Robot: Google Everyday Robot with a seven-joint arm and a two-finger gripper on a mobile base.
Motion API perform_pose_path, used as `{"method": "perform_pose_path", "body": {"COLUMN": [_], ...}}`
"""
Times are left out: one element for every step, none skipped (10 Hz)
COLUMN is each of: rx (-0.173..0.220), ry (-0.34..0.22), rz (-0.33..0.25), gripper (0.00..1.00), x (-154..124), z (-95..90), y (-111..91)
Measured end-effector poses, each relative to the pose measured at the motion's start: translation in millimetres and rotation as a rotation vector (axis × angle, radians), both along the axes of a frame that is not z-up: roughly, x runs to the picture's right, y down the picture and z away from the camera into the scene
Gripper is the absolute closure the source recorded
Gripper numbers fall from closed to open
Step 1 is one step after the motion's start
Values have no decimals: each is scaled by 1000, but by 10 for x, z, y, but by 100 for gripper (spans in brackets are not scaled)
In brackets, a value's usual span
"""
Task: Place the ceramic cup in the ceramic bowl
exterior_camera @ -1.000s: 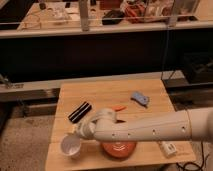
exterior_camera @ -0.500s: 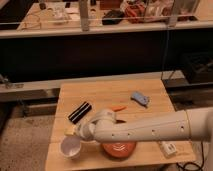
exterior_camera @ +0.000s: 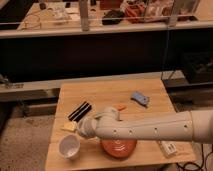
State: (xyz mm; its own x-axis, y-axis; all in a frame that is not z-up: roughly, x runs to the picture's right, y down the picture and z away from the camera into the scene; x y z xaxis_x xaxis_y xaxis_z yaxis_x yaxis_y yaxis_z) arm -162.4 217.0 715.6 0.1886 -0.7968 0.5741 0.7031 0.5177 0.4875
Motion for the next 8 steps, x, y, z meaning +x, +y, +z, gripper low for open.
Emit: {"method": "perform_pose_path", "body": {"rx": [3,7,6,3,17,30,47,74], "ry": [-6,-17,-32,-53,-72,-98,-134,-174], "rz": [2,-2,-24,-90,-166,-221,-287,-349], "gripper": [20,20,20,20,20,20,20,20], "x": [6,23,33,42,49,56,94,133], "z": [-12,-29,-34,-48,-75,-101,-123,-145], "y": [-13,-27,-30,-23,-14,-6,0,9]}}
